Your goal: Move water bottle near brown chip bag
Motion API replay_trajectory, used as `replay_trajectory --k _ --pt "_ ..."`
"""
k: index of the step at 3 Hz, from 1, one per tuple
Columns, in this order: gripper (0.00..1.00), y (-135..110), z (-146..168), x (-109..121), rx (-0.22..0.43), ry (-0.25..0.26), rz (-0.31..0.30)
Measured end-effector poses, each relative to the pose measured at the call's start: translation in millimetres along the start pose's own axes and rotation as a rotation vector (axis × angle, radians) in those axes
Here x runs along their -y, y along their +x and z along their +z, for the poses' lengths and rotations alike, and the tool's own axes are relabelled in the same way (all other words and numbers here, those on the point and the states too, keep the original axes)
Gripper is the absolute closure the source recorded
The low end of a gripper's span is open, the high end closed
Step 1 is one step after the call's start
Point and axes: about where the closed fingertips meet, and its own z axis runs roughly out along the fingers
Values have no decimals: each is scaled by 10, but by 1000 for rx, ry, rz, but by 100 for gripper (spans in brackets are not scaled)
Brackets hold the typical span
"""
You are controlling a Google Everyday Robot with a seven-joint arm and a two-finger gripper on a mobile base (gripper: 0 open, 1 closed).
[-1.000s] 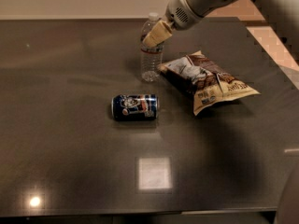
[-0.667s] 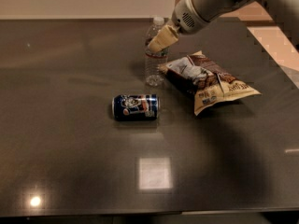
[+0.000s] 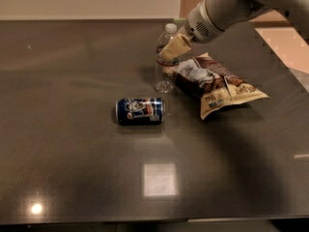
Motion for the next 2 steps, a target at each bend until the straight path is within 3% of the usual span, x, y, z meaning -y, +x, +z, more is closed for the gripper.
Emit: replay_trajectory --k 2 --pt "13 -8 16 -8 -1 -3 -1"
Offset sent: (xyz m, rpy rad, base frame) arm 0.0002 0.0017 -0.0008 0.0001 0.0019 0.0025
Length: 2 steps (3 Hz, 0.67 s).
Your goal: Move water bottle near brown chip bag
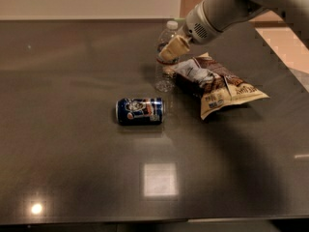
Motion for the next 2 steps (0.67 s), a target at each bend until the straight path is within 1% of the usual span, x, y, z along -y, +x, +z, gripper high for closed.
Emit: replay_trajectory --k 1,2 --pt "0 -4 19 -11 -1 -4 -1" --pt "0 -4 20 -11 -1 -4 -1"
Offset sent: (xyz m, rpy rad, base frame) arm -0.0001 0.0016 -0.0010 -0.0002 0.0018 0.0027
